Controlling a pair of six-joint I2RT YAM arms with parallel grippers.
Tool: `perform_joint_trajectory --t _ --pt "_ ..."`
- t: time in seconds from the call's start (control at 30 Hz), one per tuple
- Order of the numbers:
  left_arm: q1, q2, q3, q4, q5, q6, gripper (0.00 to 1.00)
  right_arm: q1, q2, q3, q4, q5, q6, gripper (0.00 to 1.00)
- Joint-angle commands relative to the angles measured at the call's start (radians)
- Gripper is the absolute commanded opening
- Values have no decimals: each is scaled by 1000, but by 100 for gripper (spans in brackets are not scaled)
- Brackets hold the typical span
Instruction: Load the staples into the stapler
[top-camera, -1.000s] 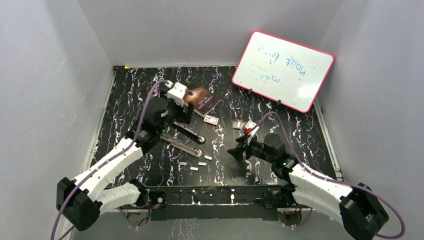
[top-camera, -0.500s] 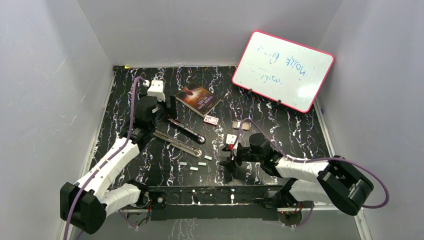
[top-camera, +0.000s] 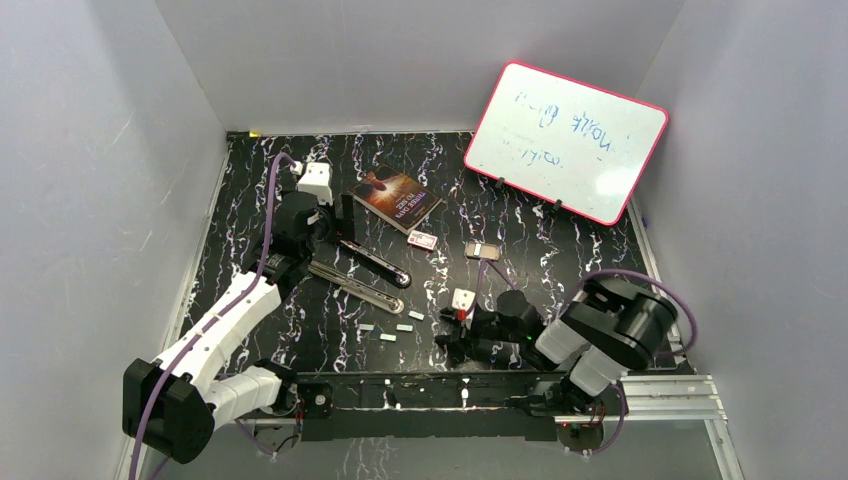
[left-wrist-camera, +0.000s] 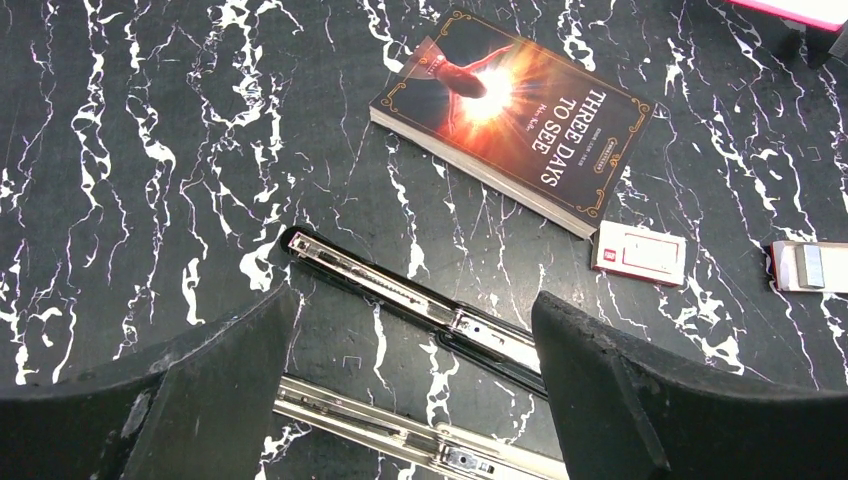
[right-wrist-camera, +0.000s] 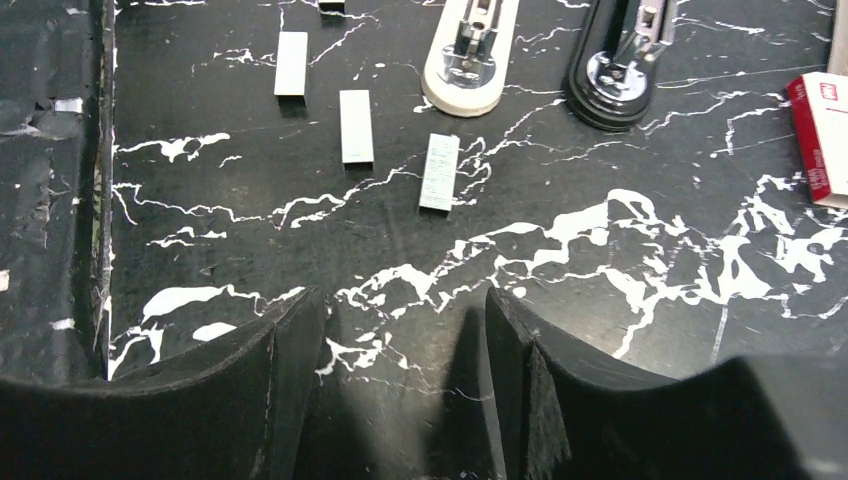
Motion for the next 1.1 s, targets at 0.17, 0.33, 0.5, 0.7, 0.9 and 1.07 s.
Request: perform_joint_trajectory --t 0.17,0.33,0.5,0.7,0.9,1.07 --pt "7 -3 8 -14 -24 19 87 84 391 -1 652 181 24 62" --pt "7 10 9 -15 -28 28 88 86 462 43 666 182 22 58" --pt "7 13 10 -12 -26 33 88 86 481 43 665 204 9 54" --pt "8 17 12 -13 -22 35 88 67 484 26 663 207 27 51" --pt "9 19 16 -13 -22 38 88 24 476 21 641 171 64 47" --pt "10 23 18 -13 -13 38 88 18 452 26 580 135 61 46"
